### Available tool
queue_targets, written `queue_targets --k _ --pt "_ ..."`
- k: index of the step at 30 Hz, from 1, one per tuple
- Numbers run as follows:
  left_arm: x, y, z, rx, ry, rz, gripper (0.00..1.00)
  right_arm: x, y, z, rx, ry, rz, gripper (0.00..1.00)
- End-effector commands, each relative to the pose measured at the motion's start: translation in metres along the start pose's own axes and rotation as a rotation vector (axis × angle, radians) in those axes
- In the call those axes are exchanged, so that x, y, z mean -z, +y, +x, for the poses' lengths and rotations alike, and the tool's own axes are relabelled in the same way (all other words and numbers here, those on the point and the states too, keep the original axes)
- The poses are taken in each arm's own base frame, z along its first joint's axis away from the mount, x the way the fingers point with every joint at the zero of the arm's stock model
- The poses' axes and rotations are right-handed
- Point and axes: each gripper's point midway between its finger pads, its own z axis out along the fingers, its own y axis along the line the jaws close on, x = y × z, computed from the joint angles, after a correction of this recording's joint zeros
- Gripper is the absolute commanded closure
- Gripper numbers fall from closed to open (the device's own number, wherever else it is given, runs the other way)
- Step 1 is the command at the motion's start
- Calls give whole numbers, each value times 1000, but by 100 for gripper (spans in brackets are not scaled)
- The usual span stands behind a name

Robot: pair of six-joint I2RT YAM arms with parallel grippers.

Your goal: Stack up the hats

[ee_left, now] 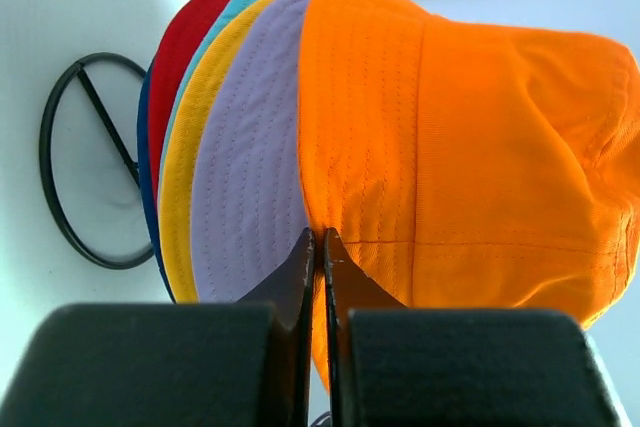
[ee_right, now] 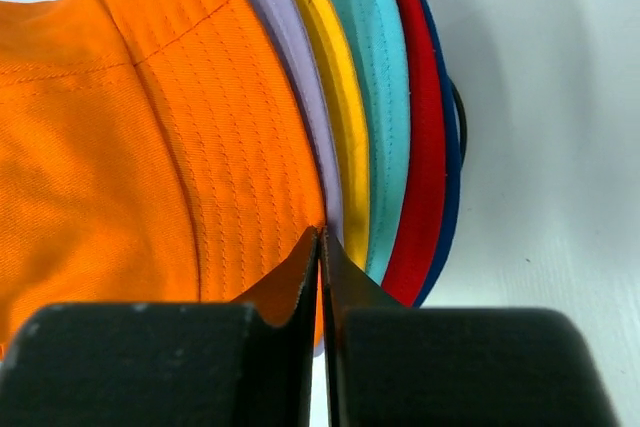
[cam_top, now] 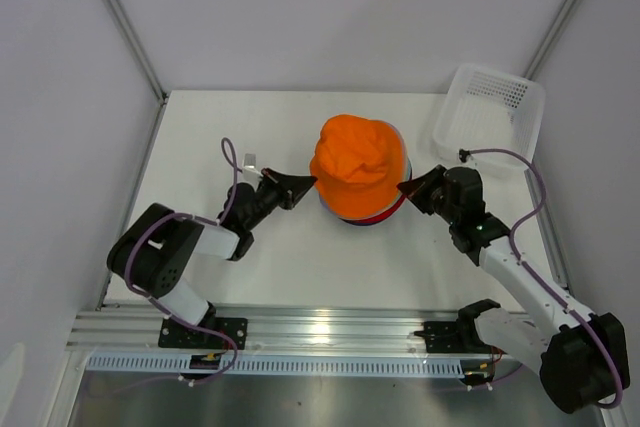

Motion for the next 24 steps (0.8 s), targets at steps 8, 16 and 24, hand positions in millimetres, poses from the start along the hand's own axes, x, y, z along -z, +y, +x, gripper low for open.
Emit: queue_targets --k 8,16,24 --pt "-6 -5 0 -236 -23 -89 99 25 43 -81 162 -155 5 72" --pt "-19 22 9 -306 21 -205 99 3 81 -94 294 -104 -158 43" --pt "-21 31 7 -343 25 -245 99 -40 80 -86 357 14 -202 38"
